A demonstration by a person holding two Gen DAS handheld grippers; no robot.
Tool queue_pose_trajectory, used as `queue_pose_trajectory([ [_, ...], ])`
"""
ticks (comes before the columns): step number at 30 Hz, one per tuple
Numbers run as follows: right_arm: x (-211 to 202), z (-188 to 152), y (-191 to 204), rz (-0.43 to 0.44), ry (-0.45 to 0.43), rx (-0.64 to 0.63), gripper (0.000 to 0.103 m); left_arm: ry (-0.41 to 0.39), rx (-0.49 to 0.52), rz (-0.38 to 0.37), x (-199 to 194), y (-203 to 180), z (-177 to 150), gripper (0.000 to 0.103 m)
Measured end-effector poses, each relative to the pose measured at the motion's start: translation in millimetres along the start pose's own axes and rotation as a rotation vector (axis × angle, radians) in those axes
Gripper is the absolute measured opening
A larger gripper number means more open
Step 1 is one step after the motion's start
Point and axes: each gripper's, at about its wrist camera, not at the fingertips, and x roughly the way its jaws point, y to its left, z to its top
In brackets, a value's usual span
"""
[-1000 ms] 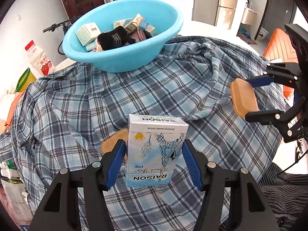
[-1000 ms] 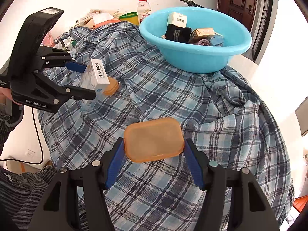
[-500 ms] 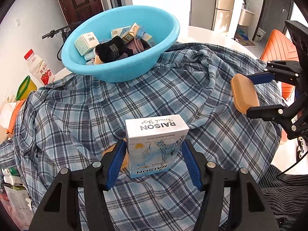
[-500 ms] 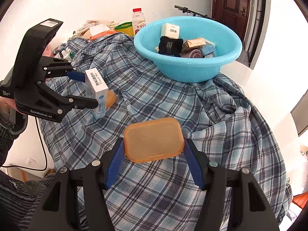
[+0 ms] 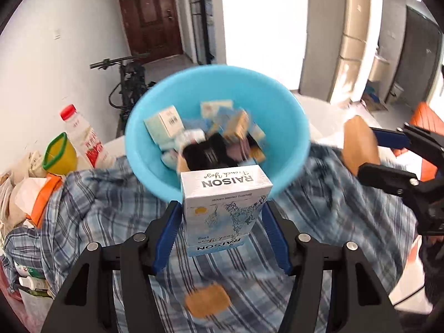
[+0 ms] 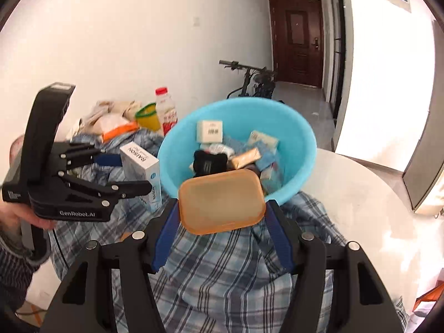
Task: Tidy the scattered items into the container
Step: 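Carry the RAISON box with left tool while right tool carries the soap bar over the basin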
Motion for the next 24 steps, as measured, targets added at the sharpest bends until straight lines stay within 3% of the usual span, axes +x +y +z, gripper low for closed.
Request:
queue_pose_trajectory([
  [5,-1,15,-18,0.011,-0.041,0.085,0.061,-0.016,-0.042,0.003,11,9,17,0.062],
  [13,28,20,-38,-0.002,0.009,0.142,0.061,-0.016,-0.063,-0.020,27,10,28,0.062],
  [24,103,84,-84,-0.073,0.050,0.263,0.061,0.025,-0.170,-0.038,93,45,121,0.062],
])
